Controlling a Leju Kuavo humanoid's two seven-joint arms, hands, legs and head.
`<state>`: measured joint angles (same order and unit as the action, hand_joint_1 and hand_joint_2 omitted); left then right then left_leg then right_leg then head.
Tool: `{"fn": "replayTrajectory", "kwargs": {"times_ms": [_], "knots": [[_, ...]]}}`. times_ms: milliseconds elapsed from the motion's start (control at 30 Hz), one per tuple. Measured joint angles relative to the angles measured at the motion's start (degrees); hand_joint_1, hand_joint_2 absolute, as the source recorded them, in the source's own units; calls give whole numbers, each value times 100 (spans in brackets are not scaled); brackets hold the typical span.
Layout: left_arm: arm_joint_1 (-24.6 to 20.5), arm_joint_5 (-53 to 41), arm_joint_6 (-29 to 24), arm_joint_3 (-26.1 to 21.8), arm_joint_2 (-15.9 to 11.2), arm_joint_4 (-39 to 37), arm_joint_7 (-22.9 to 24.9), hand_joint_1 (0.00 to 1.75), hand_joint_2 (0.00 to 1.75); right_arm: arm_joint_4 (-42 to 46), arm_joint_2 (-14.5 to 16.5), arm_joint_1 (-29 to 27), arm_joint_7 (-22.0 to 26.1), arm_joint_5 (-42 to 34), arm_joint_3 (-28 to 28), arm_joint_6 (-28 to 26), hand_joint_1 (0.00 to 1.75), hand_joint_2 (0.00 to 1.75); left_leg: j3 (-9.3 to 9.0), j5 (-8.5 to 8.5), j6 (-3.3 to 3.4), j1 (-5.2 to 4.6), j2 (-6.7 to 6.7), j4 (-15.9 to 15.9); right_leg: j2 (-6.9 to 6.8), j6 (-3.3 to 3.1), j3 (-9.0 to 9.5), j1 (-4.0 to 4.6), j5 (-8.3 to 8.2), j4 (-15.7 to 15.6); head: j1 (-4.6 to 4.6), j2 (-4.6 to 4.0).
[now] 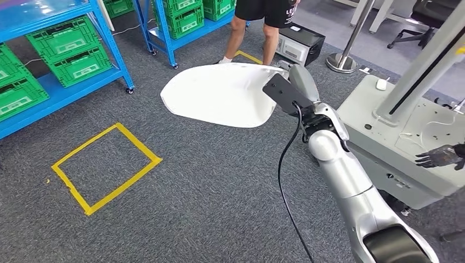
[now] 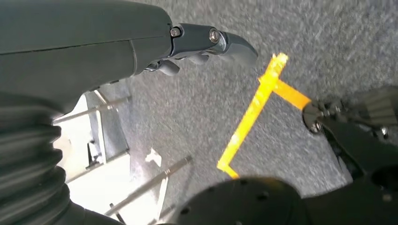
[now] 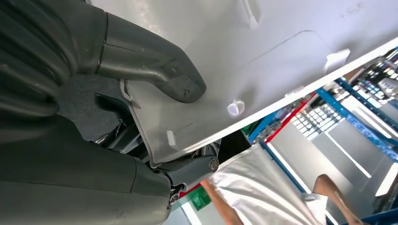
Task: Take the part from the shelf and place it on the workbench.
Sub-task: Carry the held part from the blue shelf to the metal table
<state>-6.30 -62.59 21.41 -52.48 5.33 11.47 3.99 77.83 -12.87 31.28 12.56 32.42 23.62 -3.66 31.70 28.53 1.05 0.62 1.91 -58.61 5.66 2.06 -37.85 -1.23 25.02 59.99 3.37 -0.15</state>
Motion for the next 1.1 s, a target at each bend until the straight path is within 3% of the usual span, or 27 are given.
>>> {"fn": "replayTrajectory", "kwargs": {"times_ms": [67, 133, 167, 200, 233, 300, 333, 367, 433, 467, 500, 567, 600, 633, 667, 700, 733, 800, 867, 933, 967, 1033, 1100], "knots": [[2, -30, -1, -14, -7, 3, 19, 0, 175, -21, 4, 21, -31, -3, 21, -38, 175, 175, 10, -16, 43, -11, -147, 16, -370, 27, -292, 29, 337, 627, 47, 0], [10, -71, -1, -20, -4, 1, 51, 0, 175, -32, 6, -9, -97, -2, 43, -58, 175, 175, 24, -12, 58, -36, -315, 7, -513, 43, -600, 30, 621, 1337, 54, 0], [10, -94, -1, -21, -1, 0, 61, 0, 175, -33, 0, -46, -138, -1, 49, -64, 175, 175, 29, -8, 63, -46, -401, 1, -531, 38, -634, 32, 628, 1452, 55, 0], [9, -114, -1, -21, 3, -1, 67, 0, 175, -26, -10, -90, -185, -1, 52, -68, 175, 175, 30, -2, 66, -55, -484, -4, -547, 24, -550, 37, 543, 1337, 55, 0], [8, -135, -1, -21, 11, -2, 68, 0, 175, -7, -26, -136, -223, 1, 49, -68, 175, 175, 29, 6, 67, -64, -561, -9, -595, -3, -351, 50, 391, 1004, 54, 0], [8, -184, -1, -21, 30, -2, 87, 0, 175, 64, -64, -205, -291, 7, 40, -56, 175, 175, 18, 31, 51, -96, -704, -19, -831, -87, 96, 107, 159, 200, 51, 0], [13, -202, -1, -21, 38, -2, 104, 0, 175, 110, -85, -233, -318, 13, 36, -40, 175, 175, 12, 44, 31, -112, -769, -19, -915, -124, 230, 134, 108, -50, 49, 0], [20, -215, -1, -21, 47, -2, 121, 0, 175, 159, -111, -267, -347, 20, 30, -19, 175, 175, -1, 55, 5, -123, -832, -14, -946, -154, 278, 155, 104, -159, 46, 0], [33, -219, -1, -21, 67, -2, 148, 0, 175, 250, -181, -371, -404, 38, 11, 34, 175, 175, -30, 80, -53, -134, -954, 0, -809, -200, 287, 143, 75, -183, 44, 0], [36, -218, -1, -21, 77, -1, 156, 0, 175, 290, -214, -428, -429, 51, -1, 57, 175, 175, -34, 112, -90, -130, -914, -29, -745, -224, 301, 123, 56, -212, 42, 0], [40, -216, -1, -21, 86, 0, 164, 0, 175, 321, -234, -468, -452, 69, -11, 85, 175, 175, 2, 194, -126, -120, -783, -136, -686, -255, 316, 95, 33, -240, 36, 0], [69, -205, -1, -22, 101, 1, 179, 0, 175, 374, -231, -503, -497, 115, -19, 159, 175, 175, 236, 505, -188, -80, -396, -682, -562, -294, 321, 61, 3, -268, 20, 0], [85, -198, 2, -23, 109, 0, 185, 0, 175, 389, -214, -505, -523, 141, -17, 210, 175, 175, 407, 681, -205, -67, -276, -1056, -492, -305, 312, 55, -3, -263, 13, 0], [95, -192, 10, -24, 116, 0, 192, 0, 175, 401, -191, -506, -549, 162, -14, 260, 175, 175, 555, 792, -217, -61, -229, -1371, -415, -306, 305, 54, -4, -255, 12, 0], [97, -191, 18, -25, 125, 1, 198, 0, 175, 408, -166, -507, -577, 179, -9, 306, 175, 175, 631, 800, -225, -60, -213, -1530, -339, -305, 301, 53, -3, -244, 12, 0], [93, -195, 26, -26, 134, 2, 200, 0, 175, 415, -145, -507, -607, 196, -2, 343, 175, 175, 607, 693, -228, -59, -204, -1475, -262, -301, 299, 49, -2, -231, 12, 0], [93, -201, 32, -26, 143, 3, 197, 0, 175, 432, -125, -508, -638, 214, 3, 369, 175, 175, 491, 501, -228, -53, -175, -1219, -183, -291, 298, 43, 0, -216, 11, 0], [111, -209, 32, -26, 161, 4, 164, 0, 175, 507, -95, -516, -694, 264, 9, 397, 175, 175, 154, 161, -212, -26, 71, -467, -35, -242, 274, 30, 6, -175, 7, 0], [130, -209, 31, -26, 181, 4, 115, 0, 175, 603, -74, -537, -728, 330, 8, 413, 175, 175, -25, 81, -167, -17, 286, -73, 104, -153, 207, 14, -19, -153, 3, 0], [135, -204, 31, -26, 201, 7, 69, 0, 175, 685, -62, -589, -739, 388, 0, 424, 175, 175, -42, 84, -92, -33, 226, -43, 237, -61, 150, -9, -72, -171, 2, 0], [135, -197, 31, -26, 207, 11, 47, 0, 175, 718, -59, -622, -738, 410, -9, 429, 175, 175, -47, 63, -48, -32, 156, -21, 203, -31, 131, -14, -78, -160, 4, 0], [138, -176, 31, -28, 225, 19, 5, 0, 175, 765, -56, -642, -735, 463, -26, 454, 175, 175, -63, 25, 33, -19, -1, 31, -112, 15, -11, 6, 74, 104, 27, 0], [156, -156, 30, -30, 230, 25, -30, 0, 175, 789, -40, -634, -730, 507, -30, 487, 175, 175, -56, 21, 75, -31, -170, 39, -452, 51, -346, 21, 420, 796, 49, 0]]}}
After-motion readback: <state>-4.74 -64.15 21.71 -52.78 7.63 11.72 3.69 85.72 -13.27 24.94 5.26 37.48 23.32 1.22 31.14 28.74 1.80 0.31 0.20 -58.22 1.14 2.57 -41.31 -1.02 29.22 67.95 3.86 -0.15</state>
